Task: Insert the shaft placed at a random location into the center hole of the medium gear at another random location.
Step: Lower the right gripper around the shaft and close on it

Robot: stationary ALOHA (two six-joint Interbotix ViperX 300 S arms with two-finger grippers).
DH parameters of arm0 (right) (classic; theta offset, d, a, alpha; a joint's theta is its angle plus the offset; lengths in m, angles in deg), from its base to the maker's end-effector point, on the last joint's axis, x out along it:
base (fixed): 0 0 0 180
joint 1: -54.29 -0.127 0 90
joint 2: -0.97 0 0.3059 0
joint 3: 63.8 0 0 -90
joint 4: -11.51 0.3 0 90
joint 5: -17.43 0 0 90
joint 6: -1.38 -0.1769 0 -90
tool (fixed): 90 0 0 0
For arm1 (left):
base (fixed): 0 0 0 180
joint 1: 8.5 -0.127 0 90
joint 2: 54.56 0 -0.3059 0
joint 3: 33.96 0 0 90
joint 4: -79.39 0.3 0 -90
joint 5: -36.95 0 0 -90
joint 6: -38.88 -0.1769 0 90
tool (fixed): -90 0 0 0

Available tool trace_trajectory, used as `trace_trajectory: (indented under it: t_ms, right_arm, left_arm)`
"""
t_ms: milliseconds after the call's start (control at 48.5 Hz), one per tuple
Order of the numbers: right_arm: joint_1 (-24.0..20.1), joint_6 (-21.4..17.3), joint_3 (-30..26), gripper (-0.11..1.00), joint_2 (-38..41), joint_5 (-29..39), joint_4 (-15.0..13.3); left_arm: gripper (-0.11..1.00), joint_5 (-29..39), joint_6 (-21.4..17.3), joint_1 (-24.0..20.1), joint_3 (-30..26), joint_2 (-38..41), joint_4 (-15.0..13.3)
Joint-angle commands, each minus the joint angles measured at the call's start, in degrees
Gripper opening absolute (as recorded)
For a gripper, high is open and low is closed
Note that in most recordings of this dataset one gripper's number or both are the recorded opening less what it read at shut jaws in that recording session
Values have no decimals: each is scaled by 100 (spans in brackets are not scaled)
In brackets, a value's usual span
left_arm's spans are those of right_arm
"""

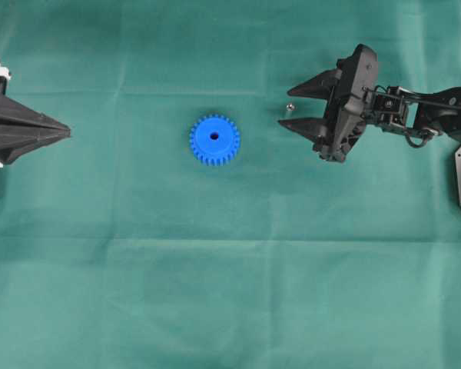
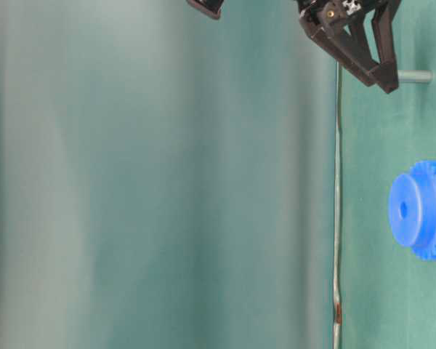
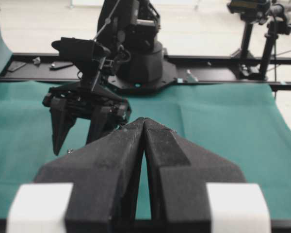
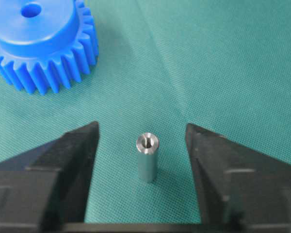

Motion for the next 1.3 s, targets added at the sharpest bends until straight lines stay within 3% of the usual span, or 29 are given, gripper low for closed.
trace_trajectory:
  t_ms: [0, 165, 227, 660, 1094, 1280]
  right_arm:
    - [18, 9, -53, 60, -62, -79, 18]
    - [18, 53, -70, 21, -62, -62, -9]
    - [18, 53, -79, 13, -62, -62, -9]
    - [18, 53, -132, 13, -141, 62, -18]
    - [18, 44, -598, 13, -1160, 1529, -9]
    - [9, 44, -694, 13, -1318, 1811, -9]
  left_arm:
    - [0, -18, 9, 0, -105, 35, 9]
    - [0, -9, 9, 0, -105, 35, 9]
    - [0, 0, 9, 0, -105, 26, 9]
    - [0, 35, 9, 0, -114, 0, 18]
    - [0, 35, 9, 0, -105, 9, 18]
    - [0, 53, 9, 9, -114, 9, 18]
